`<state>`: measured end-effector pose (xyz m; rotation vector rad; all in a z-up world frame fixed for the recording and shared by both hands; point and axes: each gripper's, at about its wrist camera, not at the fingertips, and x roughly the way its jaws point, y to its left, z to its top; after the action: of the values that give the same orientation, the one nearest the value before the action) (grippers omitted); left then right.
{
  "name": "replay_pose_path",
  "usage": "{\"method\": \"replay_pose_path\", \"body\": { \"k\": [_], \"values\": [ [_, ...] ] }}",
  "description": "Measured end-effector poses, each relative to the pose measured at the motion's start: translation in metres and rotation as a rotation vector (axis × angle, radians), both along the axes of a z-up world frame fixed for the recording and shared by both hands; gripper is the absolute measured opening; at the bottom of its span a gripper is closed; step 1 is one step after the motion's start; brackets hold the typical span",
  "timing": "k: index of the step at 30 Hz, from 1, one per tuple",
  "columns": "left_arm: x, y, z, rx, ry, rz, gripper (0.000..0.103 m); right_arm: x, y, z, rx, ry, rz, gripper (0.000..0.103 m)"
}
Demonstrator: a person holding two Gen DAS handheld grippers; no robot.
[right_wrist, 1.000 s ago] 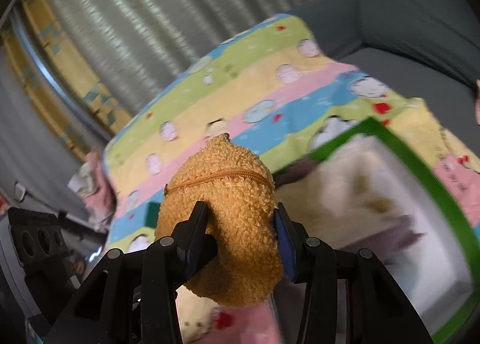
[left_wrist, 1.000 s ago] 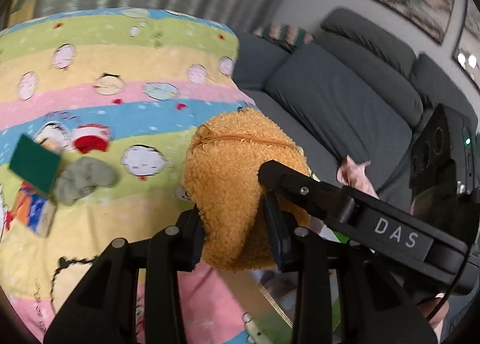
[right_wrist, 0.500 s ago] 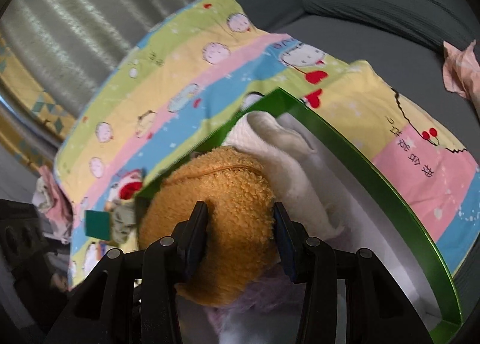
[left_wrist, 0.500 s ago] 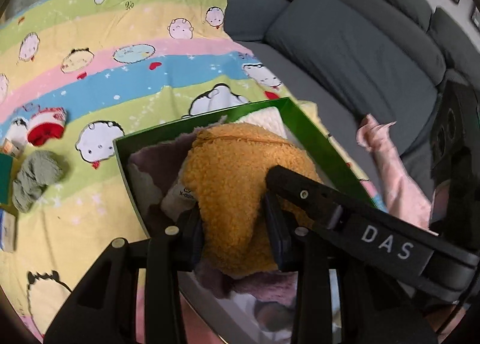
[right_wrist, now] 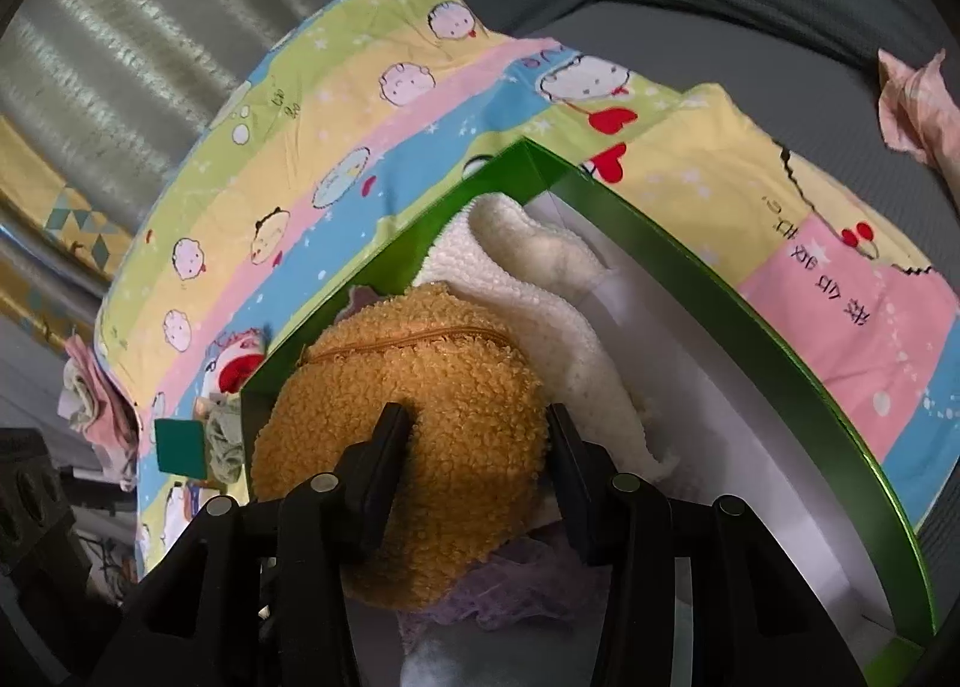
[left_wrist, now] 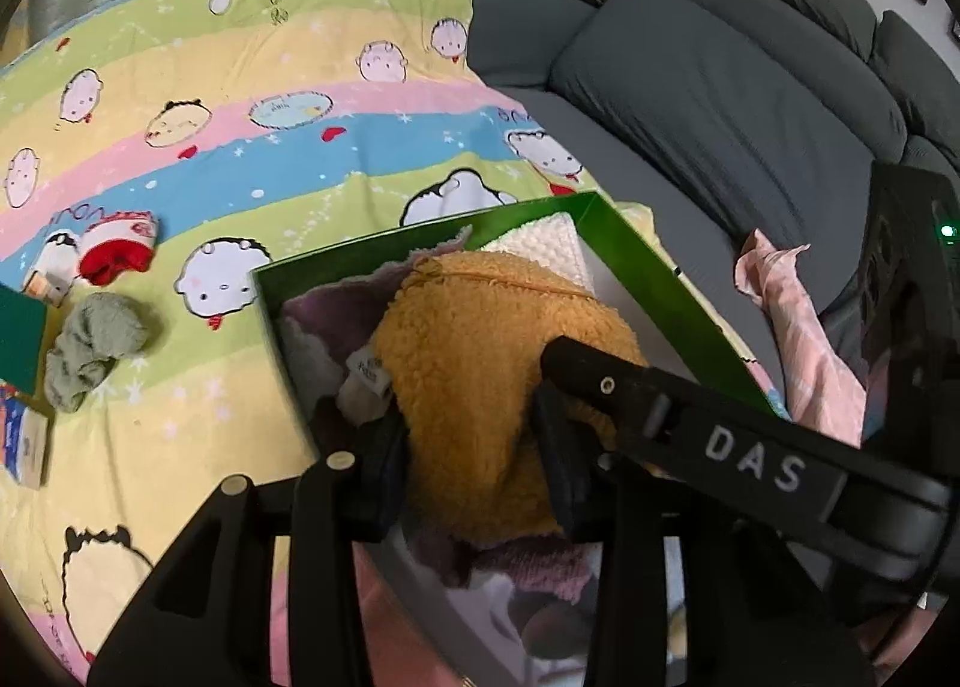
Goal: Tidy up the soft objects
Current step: 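Carry the orange pouch into the green-rimmed box and release it, then return the right gripper to the bed and grasp the Tempo tissue pack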
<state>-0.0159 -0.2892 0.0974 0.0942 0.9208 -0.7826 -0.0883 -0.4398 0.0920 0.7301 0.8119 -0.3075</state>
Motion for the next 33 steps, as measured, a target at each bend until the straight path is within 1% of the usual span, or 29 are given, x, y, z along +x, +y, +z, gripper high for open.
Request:
{"method": "replay_pose_path", "body": {
  "k": [1,2,4,6,8,10,12,13,15,17,21,23,25,28,31,33],
  "values": [
    [-0.003,0.004,0.004,-0.008,-0.007,0.003,0.043,-0.002,0.002,0.003,-0.017,-0.003,-0.004,0.054],
    [-0.006,0.007,0.007,-0.015,-0.015,0.003,0.052,-0.005,0.004,0.007,-0.040,-0.005,-0.012,0.057],
    [-0.014,0.018,0.015,-0.041,-0.043,0.016,0.065,-0.012,0.006,0.013,-0.074,0.000,-0.040,0.063],
    [-0.020,0.028,0.022,-0.066,-0.057,0.020,0.067,-0.017,0.009,0.020,-0.106,-0.014,-0.064,0.067],
    [-0.027,0.042,0.029,-0.097,-0.066,0.029,0.074,-0.022,0.013,0.027,-0.131,-0.038,-0.076,0.071],
    [-0.031,0.058,0.037,-0.126,-0.069,0.048,0.077,-0.025,0.017,0.034,-0.142,-0.066,-0.084,0.081],
    [-0.034,0.079,0.043,-0.156,-0.071,0.078,0.083,-0.028,0.022,0.040,-0.155,-0.093,-0.086,0.086],
    [-0.035,0.087,0.045,-0.166,-0.072,0.091,0.086,-0.029,0.027,0.044,-0.167,-0.111,-0.081,0.086],
    [-0.037,0.108,0.047,-0.183,-0.077,0.127,0.087,-0.030,0.035,0.050,-0.182,-0.141,-0.066,0.088],
    [-0.038,0.130,0.046,-0.175,-0.083,0.167,0.087,-0.030,0.044,0.056,-0.190,-0.175,-0.047,0.090],
    [-0.034,0.180,0.037,-0.116,-0.102,0.277,0.087,-0.027,0.066,0.064,-0.198,-0.216,0.003,0.091],
    [-0.030,0.210,0.029,-0.079,-0.116,0.356,0.087,-0.022,0.078,0.067,-0.211,-0.227,0.037,0.091],
    [-0.024,0.240,0.018,-0.066,-0.115,0.429,0.087,-0.015,0.093,0.069,-0.212,-0.241,0.077,0.092],
    [-0.018,0.278,0.001,-0.085,-0.096,0.531,0.087,-0.001,0.120,0.068,-0.198,-0.259,0.151,0.092],
    [-0.010,0.310,-0.015,-0.063,-0.054,0.639,0.087,0.016,0.149,0.063,-0.176,-0.256,0.235,0.092],
    [-0.007,0.326,-0.018,-0.061,-0.033,0.683,0.087,0.034,0.174,0.057,-0.147,-0.243,0.316,0.092]
  ]
}}
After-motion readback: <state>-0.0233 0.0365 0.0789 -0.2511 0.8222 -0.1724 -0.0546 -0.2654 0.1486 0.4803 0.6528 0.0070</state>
